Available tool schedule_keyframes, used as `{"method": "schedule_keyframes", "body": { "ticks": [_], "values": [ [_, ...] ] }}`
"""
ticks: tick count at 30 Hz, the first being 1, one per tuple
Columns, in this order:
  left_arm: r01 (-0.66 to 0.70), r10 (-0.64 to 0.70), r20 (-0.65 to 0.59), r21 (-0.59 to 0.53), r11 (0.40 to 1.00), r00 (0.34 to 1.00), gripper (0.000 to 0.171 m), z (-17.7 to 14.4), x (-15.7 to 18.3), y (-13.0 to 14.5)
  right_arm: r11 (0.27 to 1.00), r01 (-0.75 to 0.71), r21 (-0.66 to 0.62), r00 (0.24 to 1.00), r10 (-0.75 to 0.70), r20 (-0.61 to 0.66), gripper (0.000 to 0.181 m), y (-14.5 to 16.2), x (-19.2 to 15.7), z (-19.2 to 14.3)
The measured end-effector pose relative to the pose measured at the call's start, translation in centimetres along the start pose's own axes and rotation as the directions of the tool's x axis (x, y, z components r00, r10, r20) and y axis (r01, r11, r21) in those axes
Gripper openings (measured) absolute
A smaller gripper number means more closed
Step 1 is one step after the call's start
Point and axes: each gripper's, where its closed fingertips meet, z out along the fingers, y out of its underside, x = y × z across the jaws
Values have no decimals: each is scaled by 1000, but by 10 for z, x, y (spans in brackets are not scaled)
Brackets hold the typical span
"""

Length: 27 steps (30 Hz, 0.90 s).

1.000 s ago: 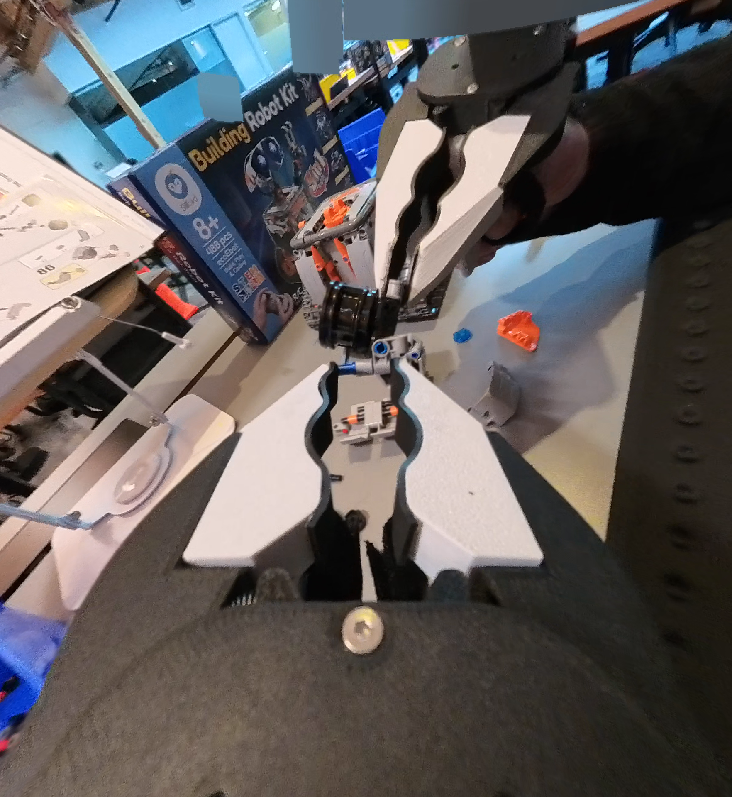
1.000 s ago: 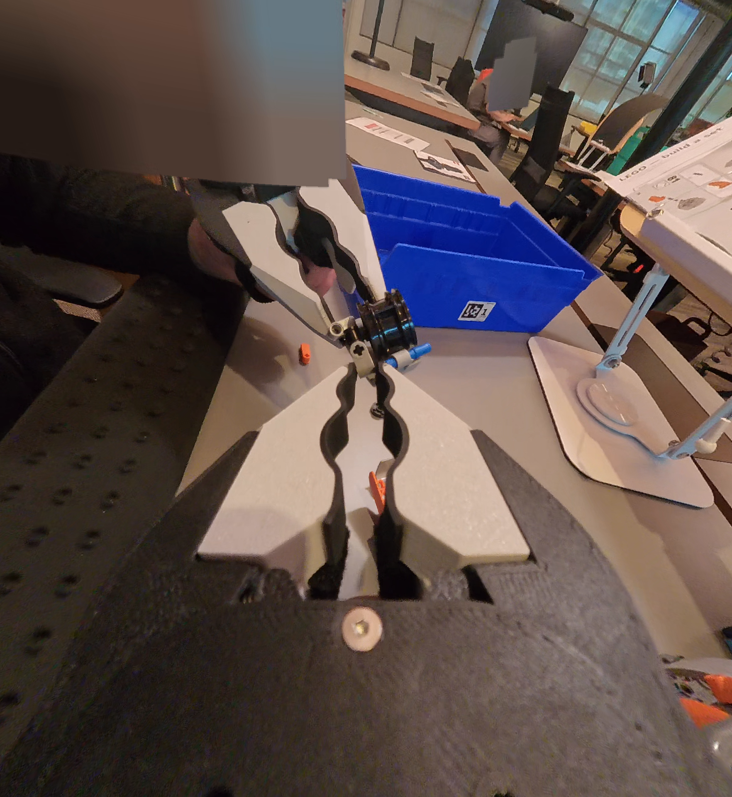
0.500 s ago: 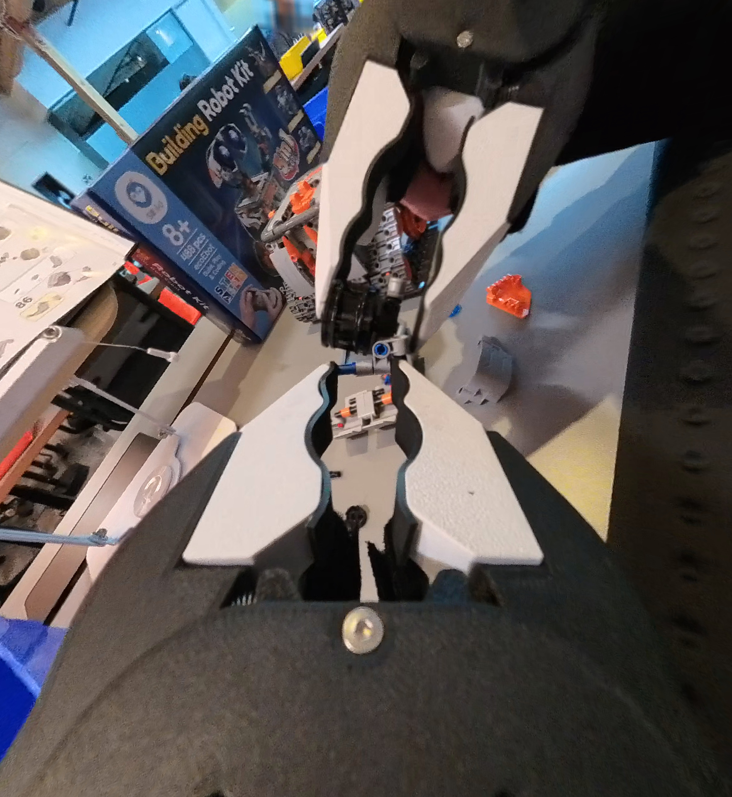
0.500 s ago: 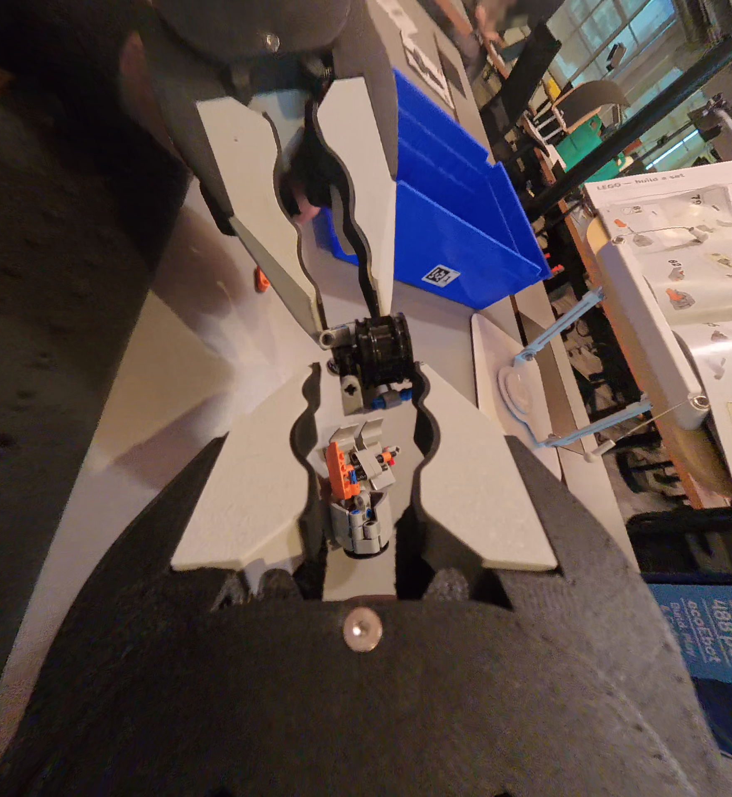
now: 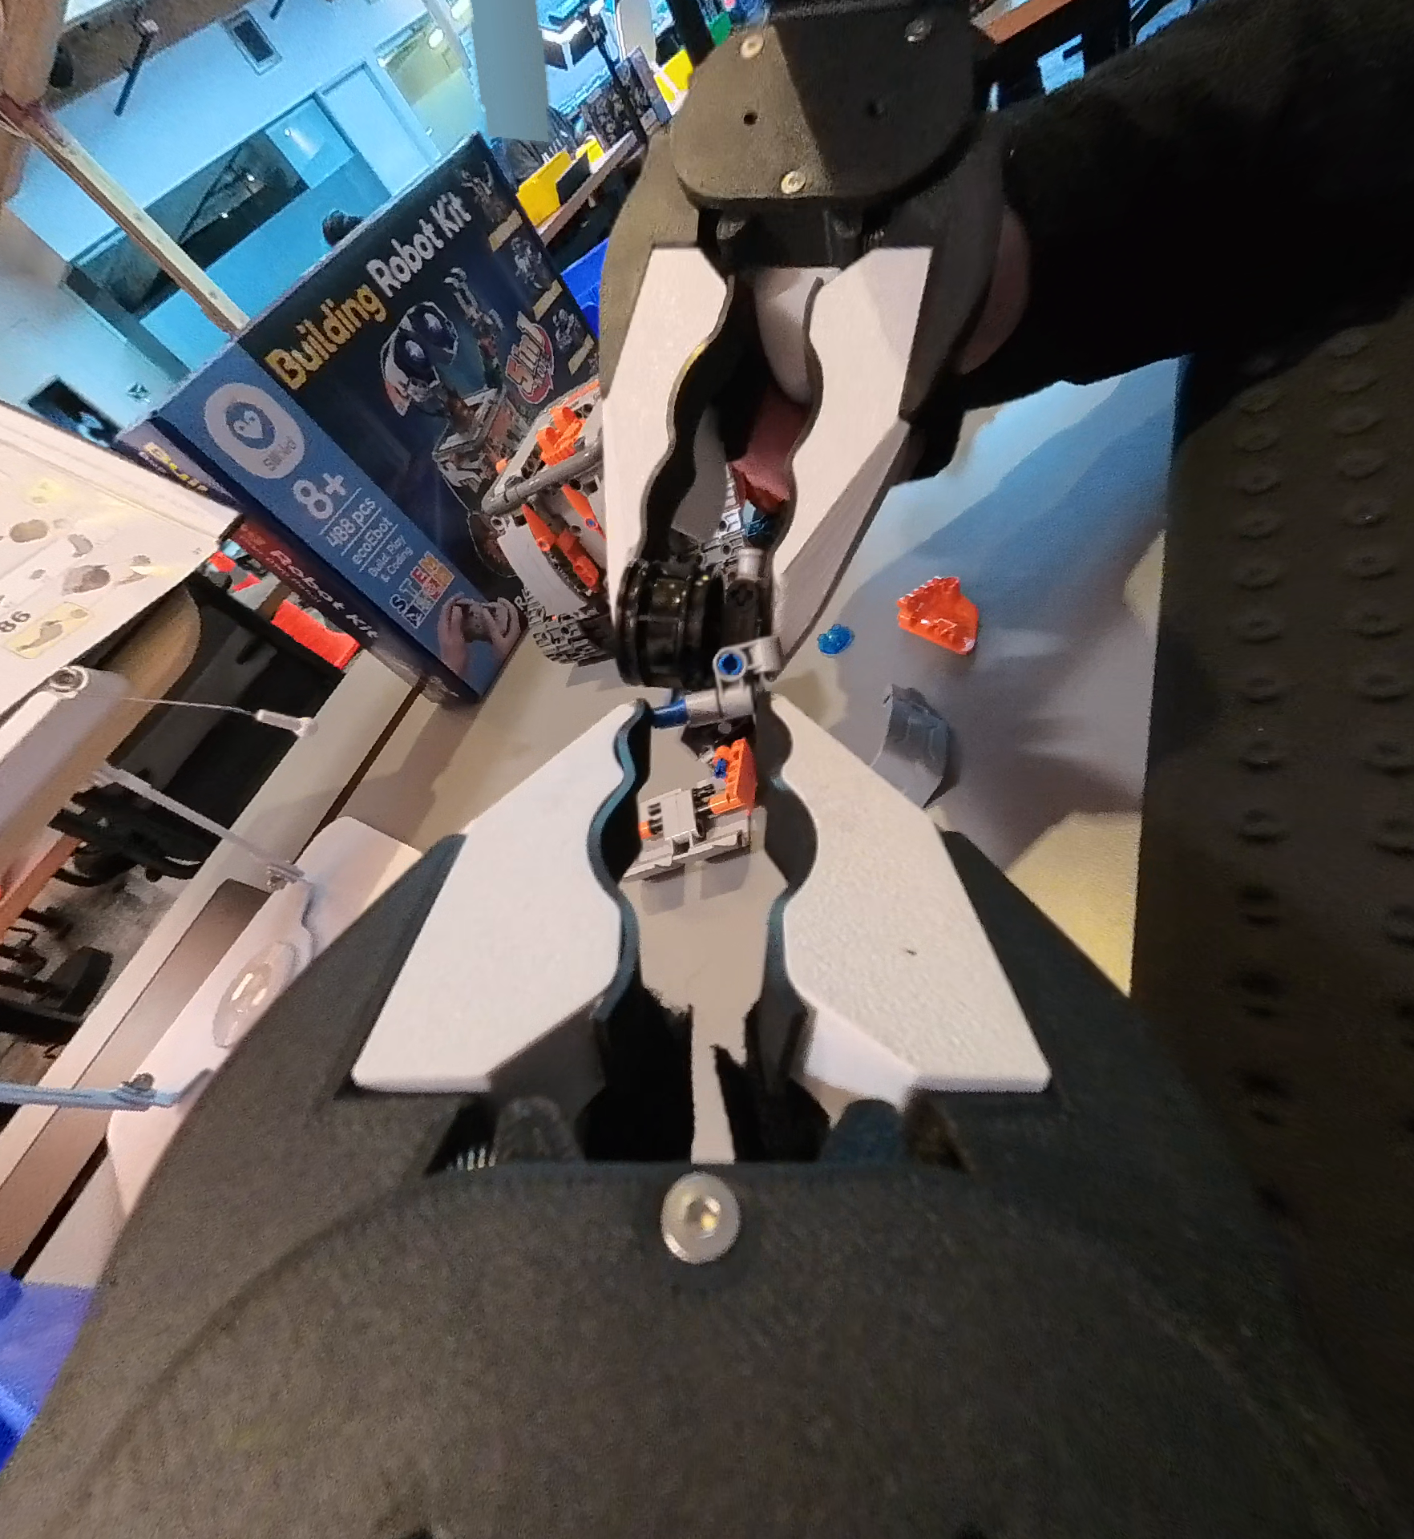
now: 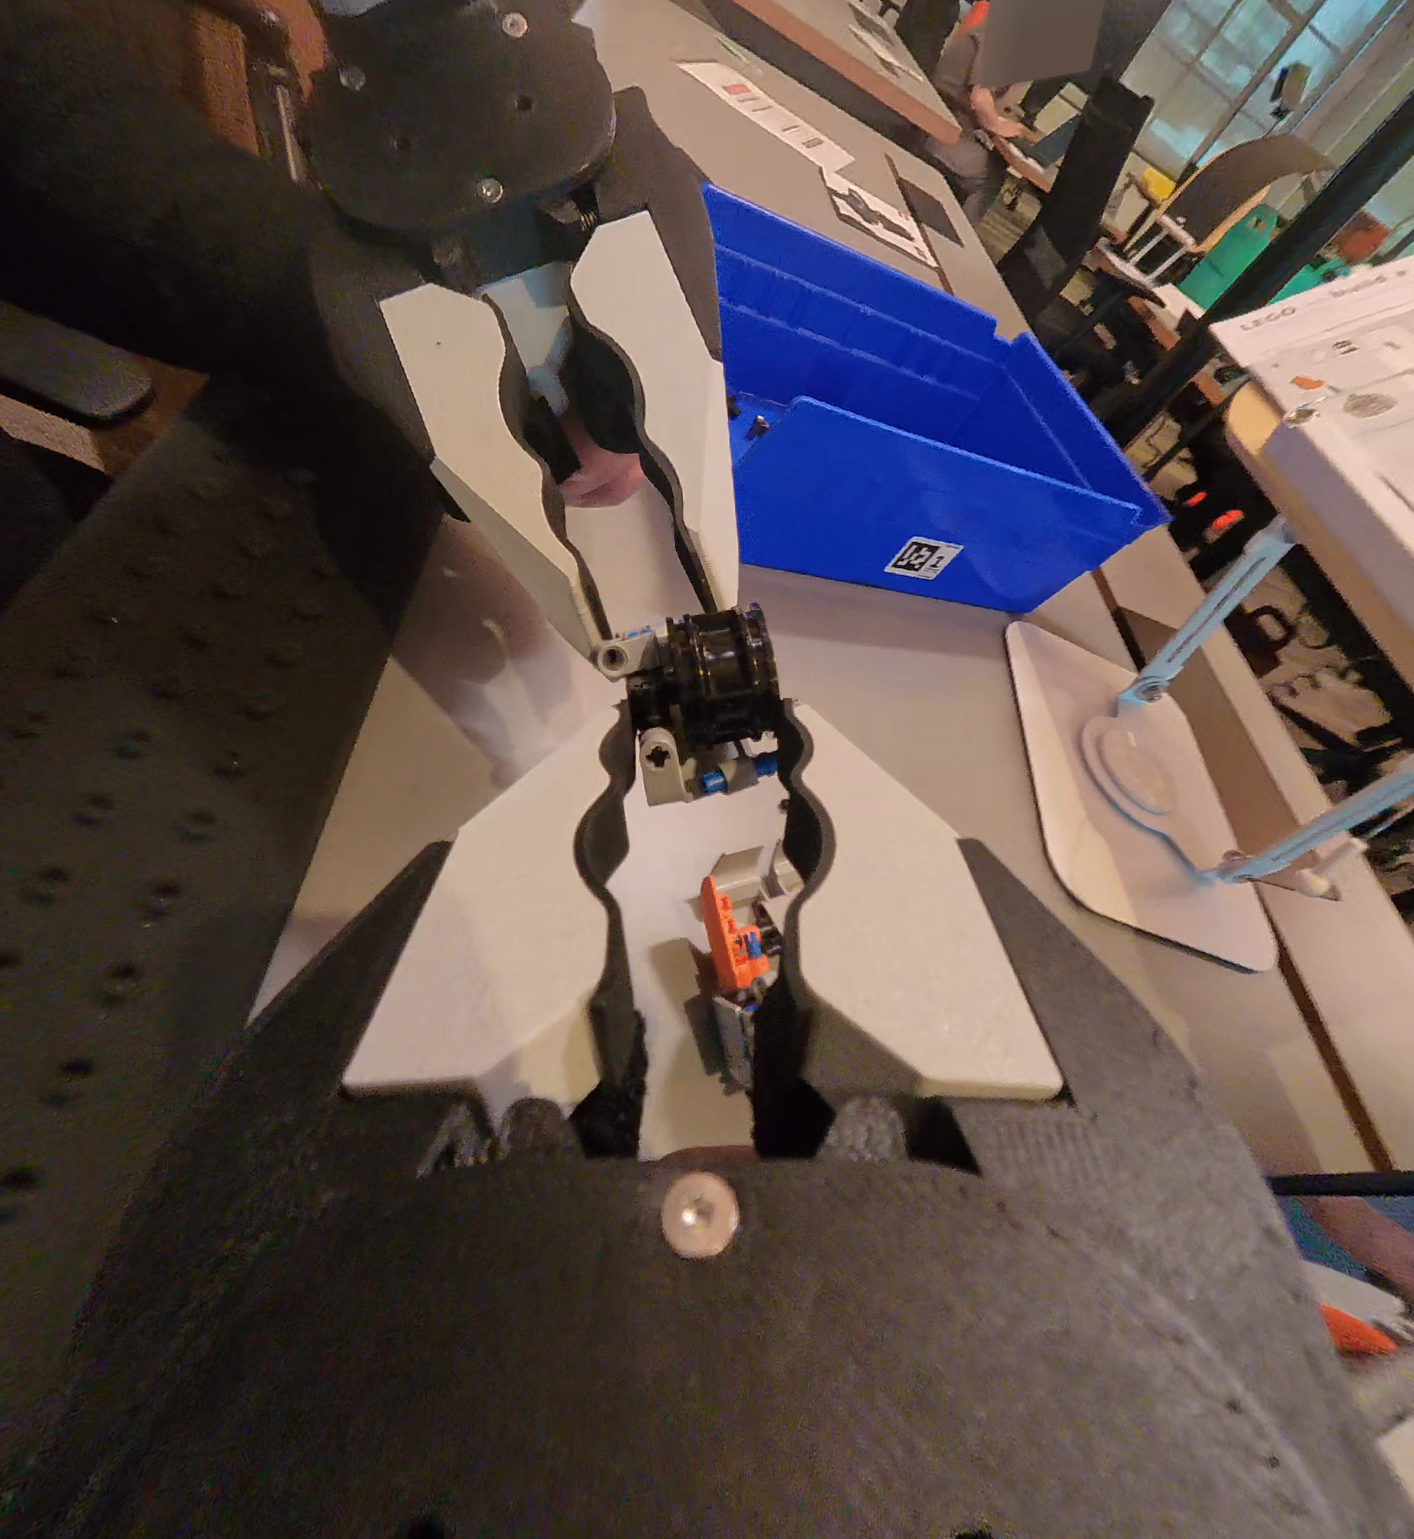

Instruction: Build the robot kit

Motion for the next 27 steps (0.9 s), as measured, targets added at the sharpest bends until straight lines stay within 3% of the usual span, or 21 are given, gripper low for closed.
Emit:
{"method": "schedule_keyframes", "body": {
  "ticks": [8, 14, 27],
  "values": [
    [174, -170, -77, 52, 983, 982, 23, -1, -5, -1, 963, -263, 51, 959, 256, 120, 30, 2, 2, 1],
    [274, -270, -89, 45, 961, 959, 38, 1, -12, 5, 898, -426, 112, 896, 401, 190, 29, -6, 7, -1],
    [399, -382, -210, 48, 915, 900, 27, 4, -4, 3, 864, -485, 134, 867, 454, 207, 29, -9, 6, 7]
  ]
}}
